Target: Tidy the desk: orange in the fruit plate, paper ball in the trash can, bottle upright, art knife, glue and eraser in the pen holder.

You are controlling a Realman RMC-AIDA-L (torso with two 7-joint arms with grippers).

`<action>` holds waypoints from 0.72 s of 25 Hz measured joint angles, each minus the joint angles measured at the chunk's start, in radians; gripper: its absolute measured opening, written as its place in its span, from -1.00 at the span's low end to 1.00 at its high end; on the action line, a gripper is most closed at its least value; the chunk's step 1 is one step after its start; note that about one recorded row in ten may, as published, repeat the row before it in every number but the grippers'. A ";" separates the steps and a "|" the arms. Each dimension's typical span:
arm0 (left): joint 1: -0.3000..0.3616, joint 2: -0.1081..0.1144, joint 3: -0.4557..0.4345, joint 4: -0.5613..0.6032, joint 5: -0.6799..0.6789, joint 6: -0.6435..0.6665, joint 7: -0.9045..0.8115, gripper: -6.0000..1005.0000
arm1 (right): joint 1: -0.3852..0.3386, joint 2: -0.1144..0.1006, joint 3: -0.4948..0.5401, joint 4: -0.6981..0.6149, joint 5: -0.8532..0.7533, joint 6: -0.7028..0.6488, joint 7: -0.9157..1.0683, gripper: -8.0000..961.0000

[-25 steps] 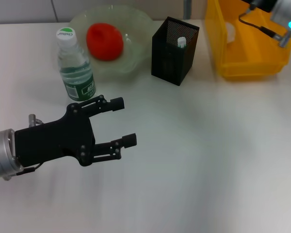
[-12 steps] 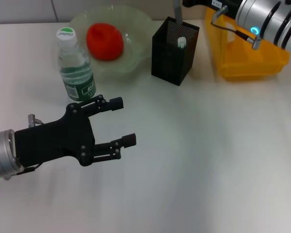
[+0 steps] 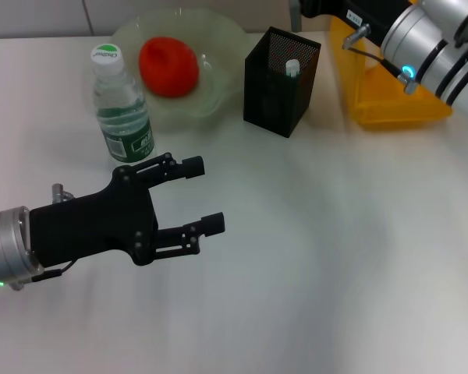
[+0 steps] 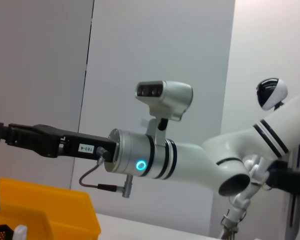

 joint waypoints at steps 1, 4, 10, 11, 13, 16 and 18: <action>-0.004 0.000 0.000 -0.002 -0.001 0.000 -0.017 0.62 | -0.001 0.000 0.002 0.010 0.004 -0.005 -0.015 -0.68; -0.009 0.001 0.000 -0.003 -0.001 -0.002 -0.050 0.62 | -0.001 0.000 0.004 0.037 0.006 -0.012 -0.050 -0.67; -0.009 0.001 0.000 -0.004 -0.002 -0.006 -0.072 0.62 | 0.016 0.000 0.005 0.072 0.007 -0.008 -0.093 -0.65; -0.007 0.001 0.000 -0.004 -0.002 -0.007 -0.073 0.62 | 0.020 0.000 0.005 0.077 0.007 -0.006 -0.094 -0.65; -0.004 0.001 0.000 -0.004 -0.002 -0.009 -0.075 0.62 | 0.026 -0.001 0.006 0.085 0.007 0.000 -0.096 -0.65; -0.002 0.000 0.000 -0.004 -0.003 -0.008 -0.079 0.62 | 0.032 -0.001 0.006 0.094 0.007 0.028 -0.097 -0.64; 0.002 0.000 0.000 -0.004 -0.005 -0.003 -0.086 0.62 | 0.037 -0.001 0.007 0.099 0.008 0.056 -0.097 -0.63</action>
